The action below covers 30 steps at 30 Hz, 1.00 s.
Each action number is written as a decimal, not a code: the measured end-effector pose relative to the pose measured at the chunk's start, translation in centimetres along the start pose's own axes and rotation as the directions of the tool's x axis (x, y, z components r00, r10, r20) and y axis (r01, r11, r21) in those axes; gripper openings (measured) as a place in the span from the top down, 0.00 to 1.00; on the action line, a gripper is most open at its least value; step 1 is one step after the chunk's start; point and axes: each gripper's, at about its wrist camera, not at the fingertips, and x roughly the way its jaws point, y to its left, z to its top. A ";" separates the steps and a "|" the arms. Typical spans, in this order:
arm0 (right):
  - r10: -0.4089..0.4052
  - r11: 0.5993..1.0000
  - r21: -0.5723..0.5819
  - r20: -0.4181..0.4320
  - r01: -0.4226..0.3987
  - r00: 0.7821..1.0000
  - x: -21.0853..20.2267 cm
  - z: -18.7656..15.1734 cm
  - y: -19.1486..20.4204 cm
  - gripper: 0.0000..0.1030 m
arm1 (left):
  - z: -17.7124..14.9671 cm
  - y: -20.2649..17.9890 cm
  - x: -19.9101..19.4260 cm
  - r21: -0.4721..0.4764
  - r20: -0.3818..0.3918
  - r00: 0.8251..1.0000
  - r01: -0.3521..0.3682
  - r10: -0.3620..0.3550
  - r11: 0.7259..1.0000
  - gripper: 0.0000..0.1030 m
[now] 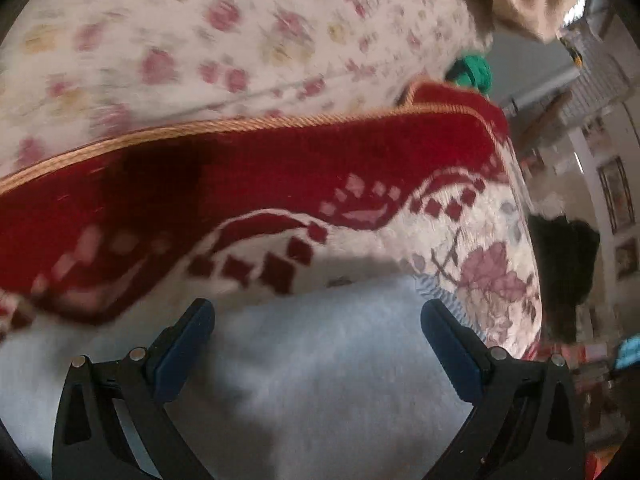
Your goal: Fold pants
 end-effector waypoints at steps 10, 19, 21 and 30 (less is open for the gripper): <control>0.052 0.996 -0.068 0.025 -0.050 0.998 0.2 0.1 0.2 0.04 | 0.7 -1.9 6.3 0.129 -0.263 0.963 0.104 -0.067 0.986 0.00; 0.077 0.994 -0.077 0.016 -0.076 0.997 2.3 1.3 -0.4 0.64 | -0.5 -3.6 6.7 0.269 -0.268 0.963 0.091 -0.016 0.959 0.36; 0.065 0.990 -0.129 0.029 -0.061 0.997 1.8 1.2 0.6 0.68 | -0.1 -3.4 5.3 0.239 -0.242 0.969 0.107 -0.048 0.965 0.60; 0.105 0.913 -0.404 0.089 -0.061 0.990 -0.1 1.1 10.1 0.71 | -0.1 -5.2 -5.6 0.287 -0.067 0.990 0.139 -0.125 0.948 0.63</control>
